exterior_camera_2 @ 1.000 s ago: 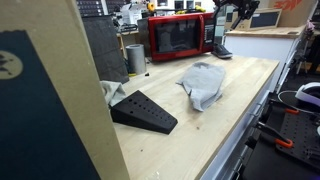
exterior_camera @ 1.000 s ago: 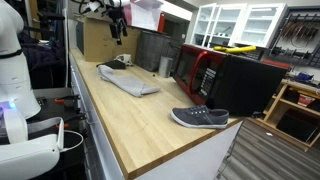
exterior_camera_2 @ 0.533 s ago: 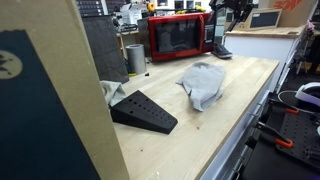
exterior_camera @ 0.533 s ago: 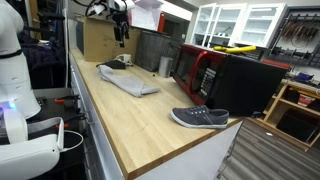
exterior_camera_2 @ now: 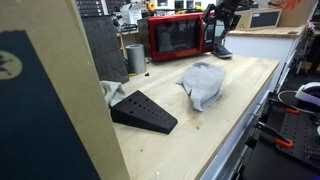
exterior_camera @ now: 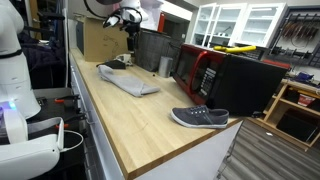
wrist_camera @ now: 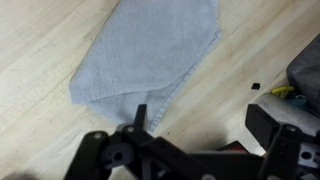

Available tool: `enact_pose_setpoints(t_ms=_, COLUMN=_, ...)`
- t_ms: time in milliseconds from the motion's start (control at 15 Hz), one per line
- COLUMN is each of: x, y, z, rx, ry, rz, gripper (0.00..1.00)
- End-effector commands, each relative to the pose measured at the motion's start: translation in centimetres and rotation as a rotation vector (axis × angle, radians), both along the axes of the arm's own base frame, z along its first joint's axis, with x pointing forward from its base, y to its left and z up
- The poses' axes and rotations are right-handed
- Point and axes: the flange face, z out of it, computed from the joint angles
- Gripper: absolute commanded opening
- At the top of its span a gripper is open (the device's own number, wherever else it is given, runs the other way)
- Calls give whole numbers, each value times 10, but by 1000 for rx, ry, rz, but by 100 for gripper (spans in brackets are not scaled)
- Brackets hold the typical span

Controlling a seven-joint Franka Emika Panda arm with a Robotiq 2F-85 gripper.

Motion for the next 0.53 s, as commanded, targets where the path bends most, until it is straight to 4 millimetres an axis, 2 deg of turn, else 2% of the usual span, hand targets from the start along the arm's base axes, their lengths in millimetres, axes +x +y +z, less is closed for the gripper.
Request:
enact_pose_setpoints(t_ms=0, x=44, y=-6, z=-21, rx=5, ry=52, rz=43, gripper=100)
enact_pose_setpoints(t_ms=467, x=99, y=10, z=-72, rx=4, ry=162, rz=81, gripper=100)
